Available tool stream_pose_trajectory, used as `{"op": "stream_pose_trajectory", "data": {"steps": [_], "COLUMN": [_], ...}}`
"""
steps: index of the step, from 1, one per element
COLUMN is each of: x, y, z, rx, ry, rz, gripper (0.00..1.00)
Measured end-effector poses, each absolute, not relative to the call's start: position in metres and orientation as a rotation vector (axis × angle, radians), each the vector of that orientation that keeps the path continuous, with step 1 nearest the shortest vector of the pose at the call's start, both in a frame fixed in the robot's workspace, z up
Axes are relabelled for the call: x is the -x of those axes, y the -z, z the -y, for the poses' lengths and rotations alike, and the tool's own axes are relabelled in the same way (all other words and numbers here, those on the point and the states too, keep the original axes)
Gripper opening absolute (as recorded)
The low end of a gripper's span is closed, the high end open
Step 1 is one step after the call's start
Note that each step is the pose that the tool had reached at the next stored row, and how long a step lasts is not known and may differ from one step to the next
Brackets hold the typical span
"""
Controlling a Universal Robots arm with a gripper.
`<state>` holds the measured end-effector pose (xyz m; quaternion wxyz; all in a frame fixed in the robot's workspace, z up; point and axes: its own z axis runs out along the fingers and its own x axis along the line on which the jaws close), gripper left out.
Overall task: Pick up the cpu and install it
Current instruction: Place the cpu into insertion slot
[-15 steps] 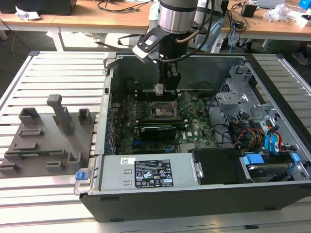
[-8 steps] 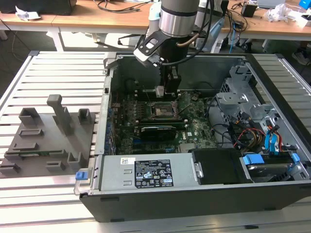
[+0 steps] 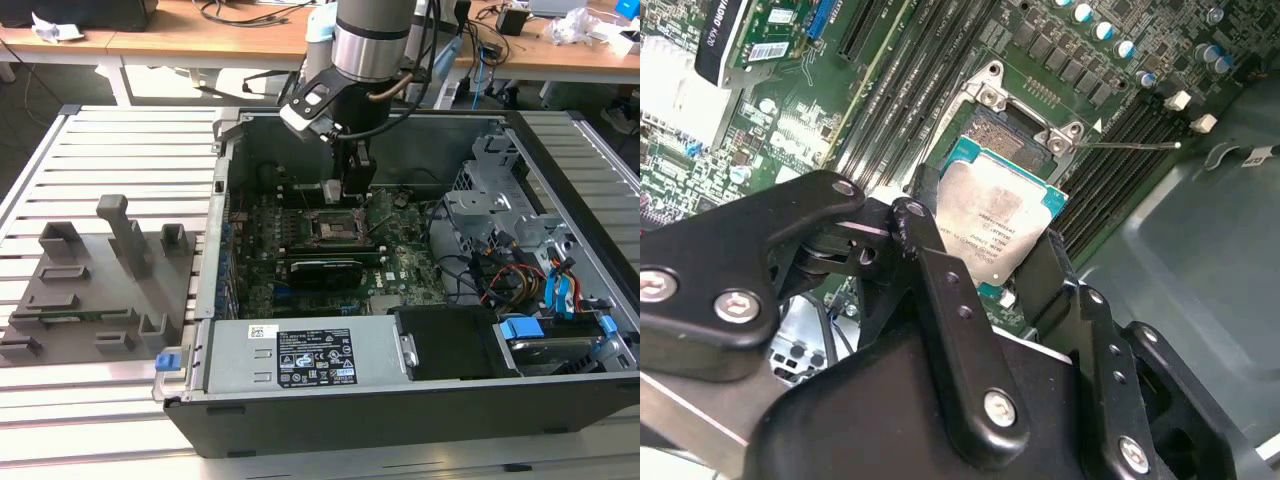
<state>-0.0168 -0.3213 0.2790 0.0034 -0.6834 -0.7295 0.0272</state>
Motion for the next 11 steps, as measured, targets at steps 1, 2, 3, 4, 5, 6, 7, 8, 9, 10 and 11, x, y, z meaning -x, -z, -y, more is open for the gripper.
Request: {"op": "stream_pose_trajectory", "data": {"steps": [1, 2, 3, 4, 5, 6, 7, 8, 9, 10, 11], "x": [0.0167, 0.0167, 0.0166, 0.0166, 0.0166, 0.0166, 0.0166, 0.0166, 0.0166, 0.0166, 0.0166], "y": [-0.2784, -0.2775, -0.2768, -0.2758, -0.2750, -0.2741, -0.2737, -0.2733, -0.2725, -0.2716, -0.2711], "z": [0.3213, 0.3213, 0.3213, 0.3213, 0.3213, 0.3213, 0.3213, 0.3213, 0.3213, 0.3213, 0.3213], "rx": [2.142, 2.142, 2.142, 2.142, 2.142, 2.142, 2.142, 2.142, 2.142, 2.142, 2.142], "ry": [-0.085, -0.085, -0.085, -0.085, -0.085, -0.085, -0.085, -0.085, -0.085, -0.085, -0.085], "rz": [2.287, 2.287, 2.287, 2.287, 2.287, 2.287, 2.287, 2.287, 2.287, 2.287, 2.287], "gripper": [0.55, 0.55, 0.55, 0.55, 0.55, 0.55, 0.55, 0.55, 0.55, 0.55, 0.55]}}
